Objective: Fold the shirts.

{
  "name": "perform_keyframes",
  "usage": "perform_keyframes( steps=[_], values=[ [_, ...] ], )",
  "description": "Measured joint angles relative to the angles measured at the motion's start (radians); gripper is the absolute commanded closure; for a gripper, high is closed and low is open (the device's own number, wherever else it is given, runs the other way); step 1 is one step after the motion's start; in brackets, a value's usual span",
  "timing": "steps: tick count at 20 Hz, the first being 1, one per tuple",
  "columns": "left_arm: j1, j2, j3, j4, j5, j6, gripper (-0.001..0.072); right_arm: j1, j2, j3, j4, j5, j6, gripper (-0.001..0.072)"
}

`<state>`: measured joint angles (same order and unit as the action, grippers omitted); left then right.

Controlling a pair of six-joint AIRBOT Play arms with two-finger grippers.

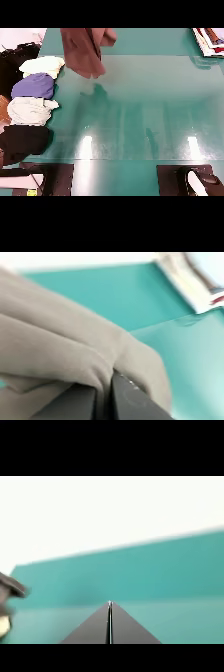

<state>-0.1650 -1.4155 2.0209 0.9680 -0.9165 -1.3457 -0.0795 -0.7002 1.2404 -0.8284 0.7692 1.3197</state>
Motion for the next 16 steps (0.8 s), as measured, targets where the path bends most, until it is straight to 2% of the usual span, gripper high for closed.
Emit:
perform_keyframes(
  steps=[5, 8, 9, 10, 11, 14, 16],
  values=[
    [-0.147, 0.187, -0.106, 0.171, -0.153, -0.073, 0.0679, 0.0, 0.031, 0.018, -0.001, -0.023, 0.0, 0.0698],
    [-0.264, 0.214, -0.267, 0.214, -0.204, -0.094, 0.0675, 0.0, -0.037, 0.096, -0.001, 0.074, 0.0, 0.0698],
    [-0.294, 0.216, -0.33, 0.221, -0.195, -0.091, 0.0444, 0.0, -0.069, 0.13, -0.002, 0.117, 0.0, 0.0698],
    [-0.312, 0.214, -0.381, 0.229, -0.172, -0.084, 0.011, 0.0, -0.099, 0.163, -0.002, 0.157, 0.0, 0.0698],
    [-0.32, 0.208, -0.425, 0.237, -0.138, -0.08, 0.0062, 0.0, -0.127, 0.193, -0.001, 0.198, 0.0, 0.0698],
    [-0.279, 0.187, -0.491, 0.251, -0.101, -0.084, 0.0062, 0.0, -0.201, 0.265, -0.002, 0.319, 0.01, 0.0698],
    [-0.206, 0.179, -0.517, 0.257, -0.151, -0.09, 0.0062, 0.0, -0.23, 0.286, -0.002, 0.378, 0.018, 0.0698]
  ],
)
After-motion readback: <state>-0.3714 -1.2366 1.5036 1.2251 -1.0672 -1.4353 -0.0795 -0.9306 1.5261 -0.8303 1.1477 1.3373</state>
